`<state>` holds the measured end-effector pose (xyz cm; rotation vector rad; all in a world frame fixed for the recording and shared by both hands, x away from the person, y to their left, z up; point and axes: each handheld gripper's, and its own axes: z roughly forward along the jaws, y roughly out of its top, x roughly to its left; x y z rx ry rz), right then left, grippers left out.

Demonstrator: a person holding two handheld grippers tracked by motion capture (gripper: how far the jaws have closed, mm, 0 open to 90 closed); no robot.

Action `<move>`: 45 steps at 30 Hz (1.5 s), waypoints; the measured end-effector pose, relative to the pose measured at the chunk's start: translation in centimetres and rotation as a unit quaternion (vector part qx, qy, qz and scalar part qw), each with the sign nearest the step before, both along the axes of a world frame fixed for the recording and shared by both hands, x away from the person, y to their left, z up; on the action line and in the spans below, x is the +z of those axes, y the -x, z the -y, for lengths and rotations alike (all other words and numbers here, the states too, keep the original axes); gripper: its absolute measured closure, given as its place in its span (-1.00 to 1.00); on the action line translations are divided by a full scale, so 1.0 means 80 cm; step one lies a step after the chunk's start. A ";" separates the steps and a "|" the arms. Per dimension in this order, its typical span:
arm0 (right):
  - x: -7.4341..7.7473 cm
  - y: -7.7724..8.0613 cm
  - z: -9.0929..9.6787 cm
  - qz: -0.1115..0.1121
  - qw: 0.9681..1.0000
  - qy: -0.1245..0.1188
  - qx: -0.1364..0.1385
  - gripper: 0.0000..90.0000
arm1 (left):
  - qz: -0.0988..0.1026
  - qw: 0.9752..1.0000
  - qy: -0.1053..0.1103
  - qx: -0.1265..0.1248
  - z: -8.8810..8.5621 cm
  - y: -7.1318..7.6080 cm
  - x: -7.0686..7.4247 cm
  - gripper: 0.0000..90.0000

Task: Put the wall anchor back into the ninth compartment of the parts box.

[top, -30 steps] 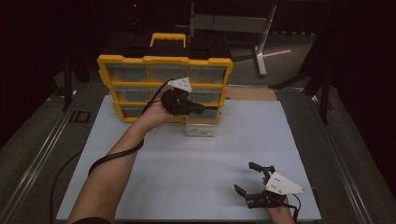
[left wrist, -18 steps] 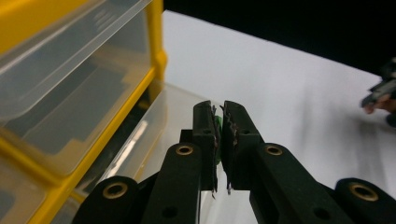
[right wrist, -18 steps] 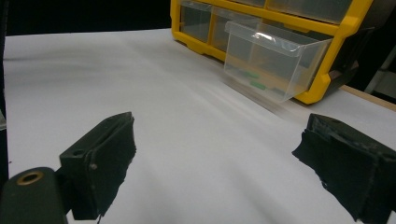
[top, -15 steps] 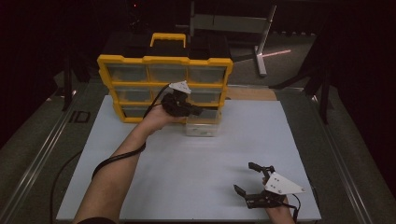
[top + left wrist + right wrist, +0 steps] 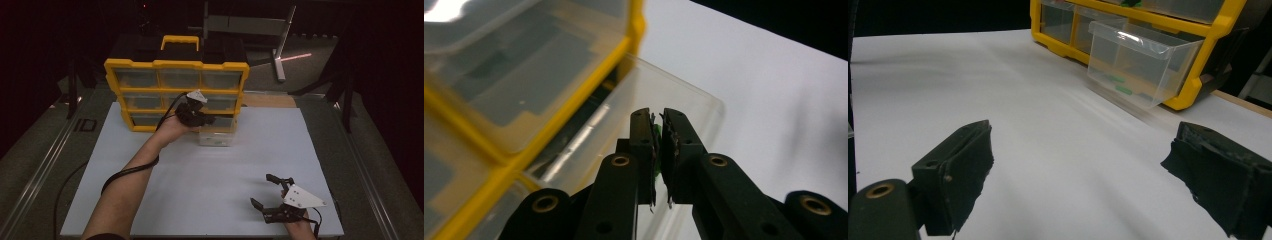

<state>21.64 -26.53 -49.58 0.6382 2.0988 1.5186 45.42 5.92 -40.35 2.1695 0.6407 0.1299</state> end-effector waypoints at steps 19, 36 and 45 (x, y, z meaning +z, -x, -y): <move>0.001 0.001 0.001 0.000 1.000 -0.002 -0.001 -0.79 | 0.027 0.999 0.005 -0.031 -0.008 0.032 0.012 -0.99; 0.001 0.001 0.000 0.001 1.000 -0.001 -0.001 -0.78 | 0.061 0.995 0.026 -0.077 -0.049 0.069 0.009 -0.99; 0.002 0.001 0.000 0.001 1.000 -0.003 -0.002 -0.78 | 0.057 0.993 0.035 -0.100 -0.080 0.097 0.010 -0.99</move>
